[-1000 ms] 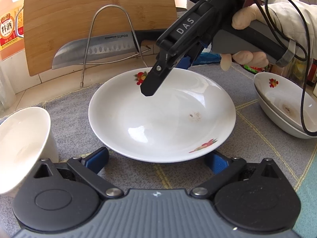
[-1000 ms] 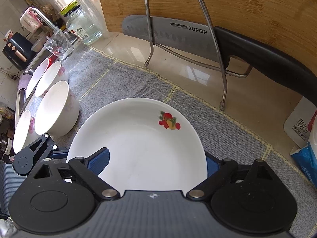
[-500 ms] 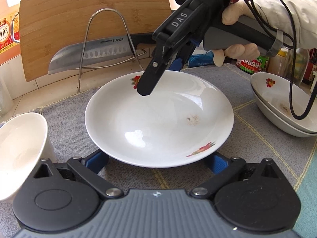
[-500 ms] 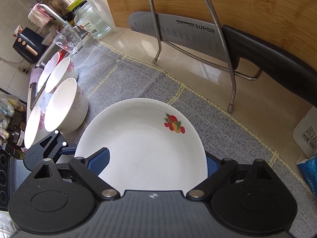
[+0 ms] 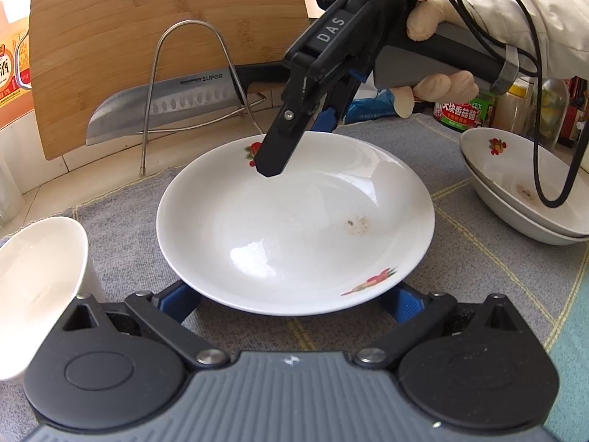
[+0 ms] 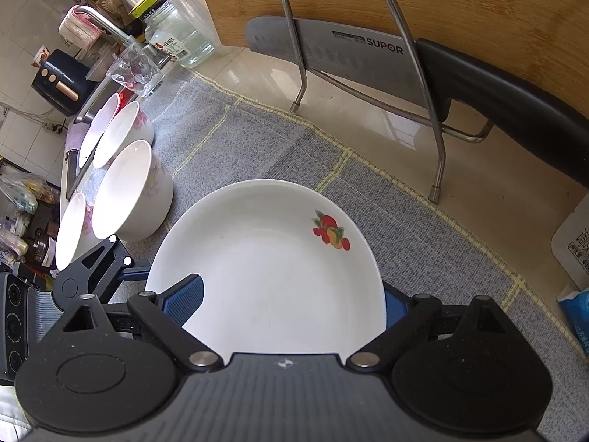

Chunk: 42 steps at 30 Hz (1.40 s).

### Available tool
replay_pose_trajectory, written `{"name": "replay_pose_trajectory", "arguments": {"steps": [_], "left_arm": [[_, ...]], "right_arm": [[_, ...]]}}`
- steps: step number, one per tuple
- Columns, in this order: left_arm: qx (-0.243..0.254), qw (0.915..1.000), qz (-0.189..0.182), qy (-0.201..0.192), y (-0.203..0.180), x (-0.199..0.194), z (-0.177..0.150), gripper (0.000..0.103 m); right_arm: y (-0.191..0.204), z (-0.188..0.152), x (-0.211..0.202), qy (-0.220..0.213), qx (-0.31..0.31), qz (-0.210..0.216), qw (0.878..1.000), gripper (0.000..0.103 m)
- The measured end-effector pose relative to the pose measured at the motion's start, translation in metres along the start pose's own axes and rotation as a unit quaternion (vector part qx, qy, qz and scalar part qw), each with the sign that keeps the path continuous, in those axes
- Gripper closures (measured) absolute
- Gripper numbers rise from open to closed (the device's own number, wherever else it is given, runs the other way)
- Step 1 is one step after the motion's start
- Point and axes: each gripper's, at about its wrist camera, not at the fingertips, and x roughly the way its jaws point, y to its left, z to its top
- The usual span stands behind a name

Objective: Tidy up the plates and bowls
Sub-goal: 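Carry the held plate with the right tool toward the plate stack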

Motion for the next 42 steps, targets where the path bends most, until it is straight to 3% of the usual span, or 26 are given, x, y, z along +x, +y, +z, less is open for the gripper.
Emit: {"name": "replay_pose_trajectory", "arguments": {"steps": [18,42], "left_arm": [[0.03,0.9983,-0.043,0.026,-0.004,-0.03,-0.011,0.001],[0.091,0.9914,-0.09,0.025,-0.026,-0.083,0.0,0.001]], "right_arm": [[0.022,-0.038,-0.008,-0.01,0.047,0.014,0.999,0.004],[0.074,-0.098,-0.054,-0.073,0.072,-0.011,0.995,0.004]]}}
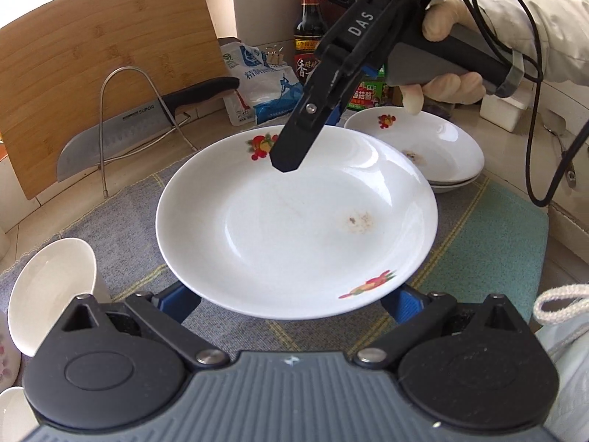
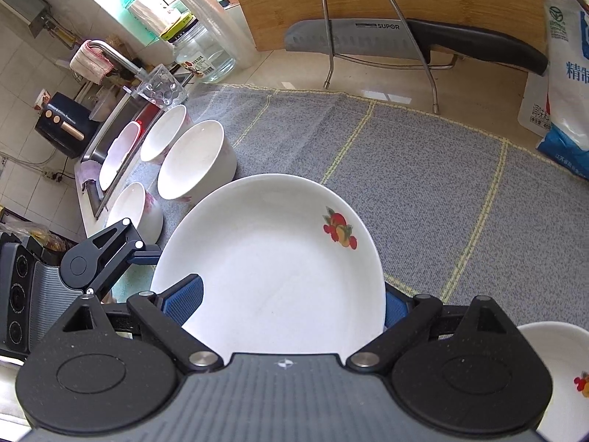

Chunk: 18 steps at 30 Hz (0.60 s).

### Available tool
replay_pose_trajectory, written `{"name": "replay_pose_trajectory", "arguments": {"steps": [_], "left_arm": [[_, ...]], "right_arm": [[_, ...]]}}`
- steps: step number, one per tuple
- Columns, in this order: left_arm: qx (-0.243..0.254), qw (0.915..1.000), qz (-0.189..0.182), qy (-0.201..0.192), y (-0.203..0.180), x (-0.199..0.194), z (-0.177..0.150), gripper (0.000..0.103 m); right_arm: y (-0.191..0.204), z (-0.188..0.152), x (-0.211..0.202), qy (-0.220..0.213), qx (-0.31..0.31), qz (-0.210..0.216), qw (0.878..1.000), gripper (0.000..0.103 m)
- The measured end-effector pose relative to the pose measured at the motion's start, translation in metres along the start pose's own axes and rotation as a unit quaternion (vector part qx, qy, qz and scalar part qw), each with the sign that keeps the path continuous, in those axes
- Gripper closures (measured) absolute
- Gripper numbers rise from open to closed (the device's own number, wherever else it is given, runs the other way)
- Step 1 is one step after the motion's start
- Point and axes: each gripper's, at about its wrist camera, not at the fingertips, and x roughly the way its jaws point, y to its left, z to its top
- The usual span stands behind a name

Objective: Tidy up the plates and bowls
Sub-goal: 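Carry the held plate with the right tool toward the plate stack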

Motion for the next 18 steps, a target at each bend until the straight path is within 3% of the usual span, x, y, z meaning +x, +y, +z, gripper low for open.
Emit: {"name": "replay_pose_trajectory", "arguments": {"steps": [18], "left_arm": [[0.059,0.9966,-0.057,-0.011,-0.026,0.003,0.026,0.001]], "right_arm": [[-0.008,-0.057,-0.058,-0.054,0.038,-0.042,0.997,0.004]]}}
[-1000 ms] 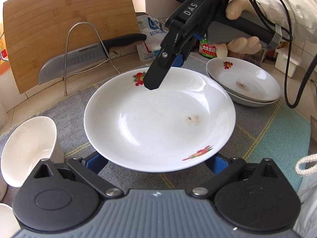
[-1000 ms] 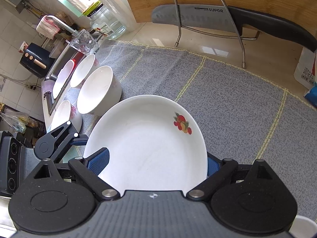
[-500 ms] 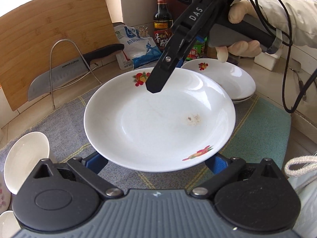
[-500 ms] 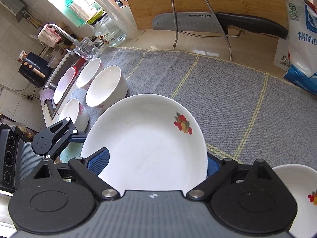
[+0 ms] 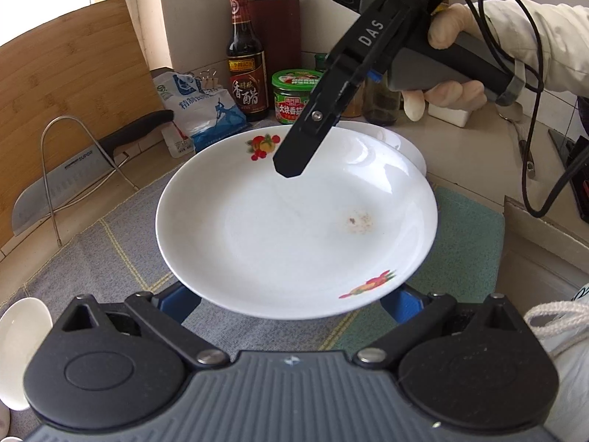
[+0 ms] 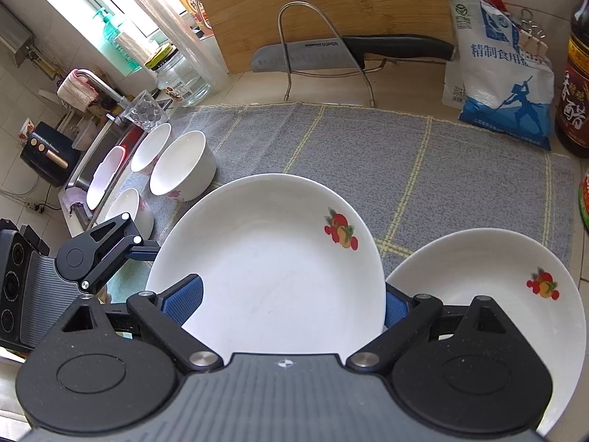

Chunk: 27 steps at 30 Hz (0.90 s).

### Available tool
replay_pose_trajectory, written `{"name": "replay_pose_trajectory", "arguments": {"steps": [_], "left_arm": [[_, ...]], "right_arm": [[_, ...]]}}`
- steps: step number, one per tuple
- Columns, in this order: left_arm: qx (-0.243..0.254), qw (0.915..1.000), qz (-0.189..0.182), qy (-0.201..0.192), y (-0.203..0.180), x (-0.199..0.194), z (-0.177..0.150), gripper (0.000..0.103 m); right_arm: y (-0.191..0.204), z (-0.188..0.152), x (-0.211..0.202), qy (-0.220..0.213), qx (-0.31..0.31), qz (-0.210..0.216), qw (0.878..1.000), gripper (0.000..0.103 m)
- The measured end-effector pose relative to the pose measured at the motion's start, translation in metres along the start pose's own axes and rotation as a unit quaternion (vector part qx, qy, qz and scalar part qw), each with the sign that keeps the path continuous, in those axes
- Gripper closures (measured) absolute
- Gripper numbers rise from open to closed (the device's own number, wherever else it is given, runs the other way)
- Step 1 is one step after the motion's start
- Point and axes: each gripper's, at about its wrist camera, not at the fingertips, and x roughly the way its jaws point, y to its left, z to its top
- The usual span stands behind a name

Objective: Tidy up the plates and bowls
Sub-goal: 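Carry the held plate with the right tool toward the plate stack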

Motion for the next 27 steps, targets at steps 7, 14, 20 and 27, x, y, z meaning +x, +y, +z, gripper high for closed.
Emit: {"name": "replay_pose_trajectory", "arguments": {"steps": [7,14,20,27], "left_arm": [[0.033,0.9988,-0.035,-0.006,-0.015,0.02,0.019,0.001],[0.052,0.9965,-0.065,-0.007,-0.029,0.045,0.036,0.001],[0.052,0.9957,-0.076,-0.003,-0.034,0.063,0.048,0.001],[0.049,0.9956,-0.079,0.012,-0.035,0.076,0.051,0.001]], "right_arm": [[-0.023,-0.025,-0.029,-0.023,0.033,-0.025,0.999,0.004],[-0.051,-0.043,-0.048,-0.039,0.066,-0.047,0.996,0.004],[-0.076,-0.051,-0.056,-0.048,0.083,-0.053,0.994,0.004],[-0.093,-0.052,-0.048,-0.04,0.091,-0.052,0.994,0.004]]}}
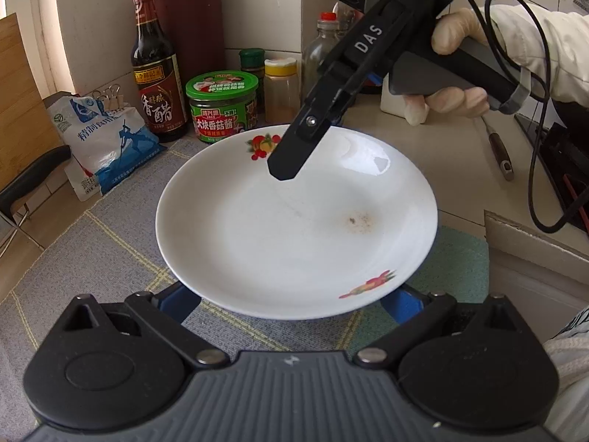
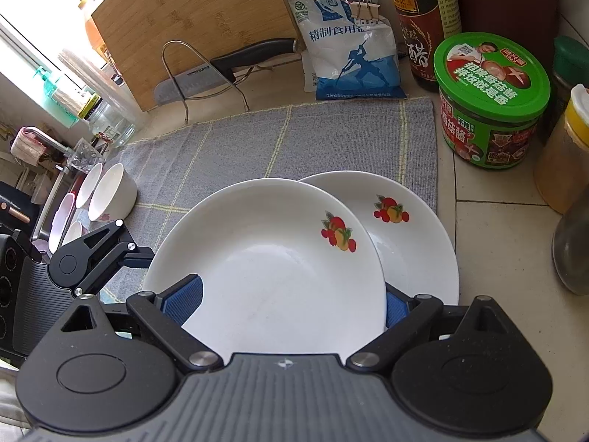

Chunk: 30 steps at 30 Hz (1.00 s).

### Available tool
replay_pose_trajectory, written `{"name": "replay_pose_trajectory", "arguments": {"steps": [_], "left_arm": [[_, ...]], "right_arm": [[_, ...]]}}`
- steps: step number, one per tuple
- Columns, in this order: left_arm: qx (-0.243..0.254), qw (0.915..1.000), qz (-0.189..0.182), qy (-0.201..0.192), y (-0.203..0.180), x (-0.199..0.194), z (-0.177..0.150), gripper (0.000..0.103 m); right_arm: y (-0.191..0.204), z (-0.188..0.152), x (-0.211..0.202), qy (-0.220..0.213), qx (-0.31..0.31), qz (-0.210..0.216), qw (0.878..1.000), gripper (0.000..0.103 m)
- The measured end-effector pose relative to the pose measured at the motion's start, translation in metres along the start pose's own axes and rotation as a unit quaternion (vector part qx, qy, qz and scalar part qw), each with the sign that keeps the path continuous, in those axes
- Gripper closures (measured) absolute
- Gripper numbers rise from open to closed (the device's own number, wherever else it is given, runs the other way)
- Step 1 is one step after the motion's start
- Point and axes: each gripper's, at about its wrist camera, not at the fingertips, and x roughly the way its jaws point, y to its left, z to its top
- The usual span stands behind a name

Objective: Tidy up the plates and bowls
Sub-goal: 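Carry the held plate with the right tool toward the plate stack, then lower the plate onto the stack and open the right tool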

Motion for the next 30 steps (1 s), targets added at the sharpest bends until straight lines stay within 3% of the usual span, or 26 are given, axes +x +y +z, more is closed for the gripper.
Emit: {"name": "replay_pose_trajectory", "arguments": {"steps": [30], "left_arm": [[0.017,0.9993,-0.019,0.028,0.013,0.031,0.016,0.001]], "right_arm": [[-0.026,0.0,0.008,0.003,0.024,-0.025,0.999,0.004]]}}
